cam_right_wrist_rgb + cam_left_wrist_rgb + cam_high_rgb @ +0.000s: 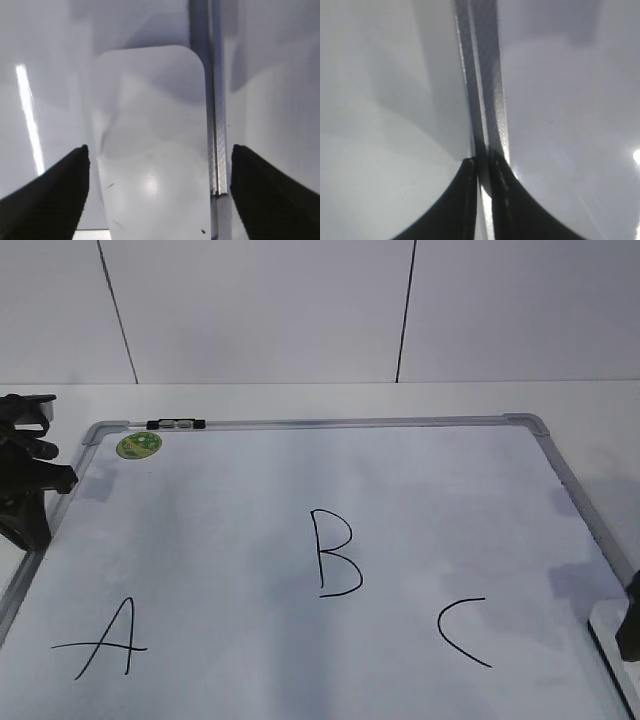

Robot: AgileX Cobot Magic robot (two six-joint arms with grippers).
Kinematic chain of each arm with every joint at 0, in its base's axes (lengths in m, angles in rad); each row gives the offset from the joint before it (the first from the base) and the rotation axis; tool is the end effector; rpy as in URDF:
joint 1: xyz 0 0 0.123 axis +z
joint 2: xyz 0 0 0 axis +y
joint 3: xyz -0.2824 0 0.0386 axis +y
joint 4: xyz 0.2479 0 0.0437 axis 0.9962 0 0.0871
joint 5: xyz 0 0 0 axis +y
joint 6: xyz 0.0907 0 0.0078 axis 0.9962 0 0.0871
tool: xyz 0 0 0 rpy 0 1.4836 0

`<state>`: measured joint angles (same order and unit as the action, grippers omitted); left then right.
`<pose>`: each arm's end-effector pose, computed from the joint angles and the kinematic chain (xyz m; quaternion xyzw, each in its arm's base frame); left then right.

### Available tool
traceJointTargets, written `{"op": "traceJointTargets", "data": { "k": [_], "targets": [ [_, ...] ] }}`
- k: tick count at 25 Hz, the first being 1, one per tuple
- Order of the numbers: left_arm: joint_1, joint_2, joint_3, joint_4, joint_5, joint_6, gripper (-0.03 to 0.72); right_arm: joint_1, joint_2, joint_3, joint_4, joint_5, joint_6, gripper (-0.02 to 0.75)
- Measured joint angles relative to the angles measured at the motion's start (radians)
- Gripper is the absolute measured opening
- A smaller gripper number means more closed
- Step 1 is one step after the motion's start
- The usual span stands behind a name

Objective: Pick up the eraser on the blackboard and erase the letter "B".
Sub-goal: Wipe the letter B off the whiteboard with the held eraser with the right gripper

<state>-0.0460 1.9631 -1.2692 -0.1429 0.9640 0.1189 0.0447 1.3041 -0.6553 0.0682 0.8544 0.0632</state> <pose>0.3616 -0.0273 0.1538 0.0416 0.9974 -0.0586 0.0022 0.2003 0.0136 0.2008 0.0295 0.9962 0.0315 0.0757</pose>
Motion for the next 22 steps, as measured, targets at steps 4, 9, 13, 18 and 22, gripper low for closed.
{"op": "traceJointTargets", "data": {
  "k": [4,9,13,18,22],
  "targets": [
    [0.0,0.0,0.0,0.0,0.0,0.0,0.034,0.0,0.047,-0.002,0.0,-0.005,0.0,0.673],
    [0.0,0.0,0.0,0.0,0.0,0.0,0.034,0.0,0.099,-0.002,0.004,-0.02,0.0,0.673],
    [0.0,0.0,0.0,0.0,0.0,0.0,0.034,0.0,0.127,-0.002,0.006,-0.023,-0.002,0.666],
    [0.0,0.0,0.0,0.0,0.001,0.0,0.034,0.0,0.155,-0.004,0.015,-0.021,-0.002,0.603],
    [0.0,0.0,0.0,0.0,0.001,0.0,0.034,0.0,0.155,-0.008,0.024,-0.008,-0.004,0.579]
  ]
}}
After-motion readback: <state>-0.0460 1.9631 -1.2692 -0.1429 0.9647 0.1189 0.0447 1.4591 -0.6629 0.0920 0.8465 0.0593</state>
